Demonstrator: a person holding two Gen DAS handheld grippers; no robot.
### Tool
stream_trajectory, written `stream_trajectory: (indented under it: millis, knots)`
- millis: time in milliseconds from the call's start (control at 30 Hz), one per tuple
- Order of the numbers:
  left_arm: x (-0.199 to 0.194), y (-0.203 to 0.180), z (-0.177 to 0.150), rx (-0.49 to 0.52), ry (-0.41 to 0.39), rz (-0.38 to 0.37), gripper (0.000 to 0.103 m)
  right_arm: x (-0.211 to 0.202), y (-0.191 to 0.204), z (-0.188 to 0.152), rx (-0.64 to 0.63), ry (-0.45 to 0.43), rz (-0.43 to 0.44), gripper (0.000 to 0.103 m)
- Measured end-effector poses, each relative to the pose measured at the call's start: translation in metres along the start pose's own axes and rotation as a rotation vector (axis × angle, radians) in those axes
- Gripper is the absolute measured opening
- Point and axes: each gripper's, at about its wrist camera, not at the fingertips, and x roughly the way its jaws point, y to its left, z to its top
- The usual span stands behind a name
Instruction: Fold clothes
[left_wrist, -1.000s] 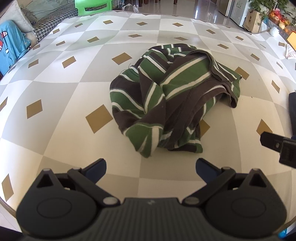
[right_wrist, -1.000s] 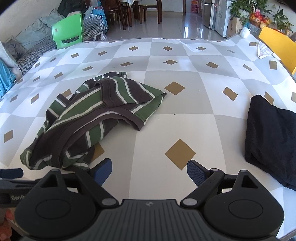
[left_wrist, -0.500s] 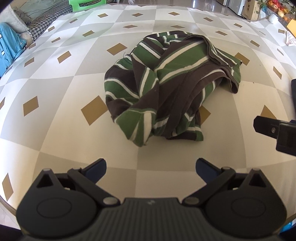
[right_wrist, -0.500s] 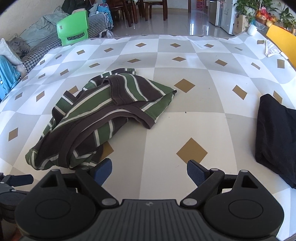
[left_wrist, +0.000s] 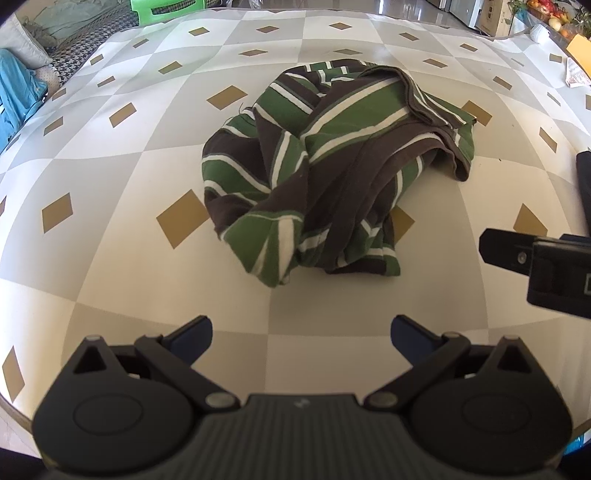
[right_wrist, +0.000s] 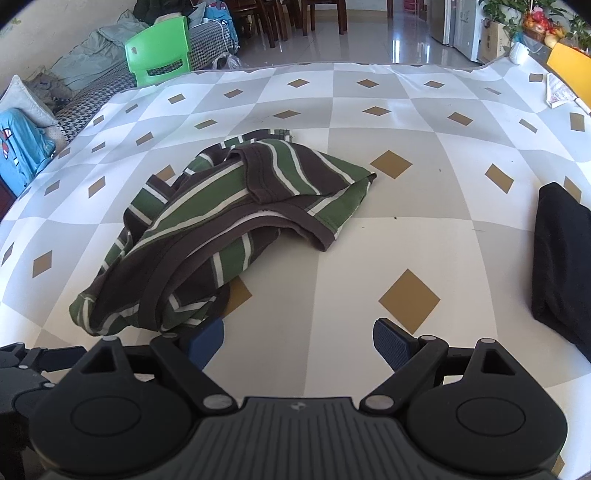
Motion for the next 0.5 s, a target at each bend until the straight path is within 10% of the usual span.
stream_trajectory:
  millis: [500]
  knots:
    - [0.003,0.010,-0.001,-0.011,0.003,0.023,0.103,0.010,0.012,0.001,-0.017,0.029,0.014,0.088]
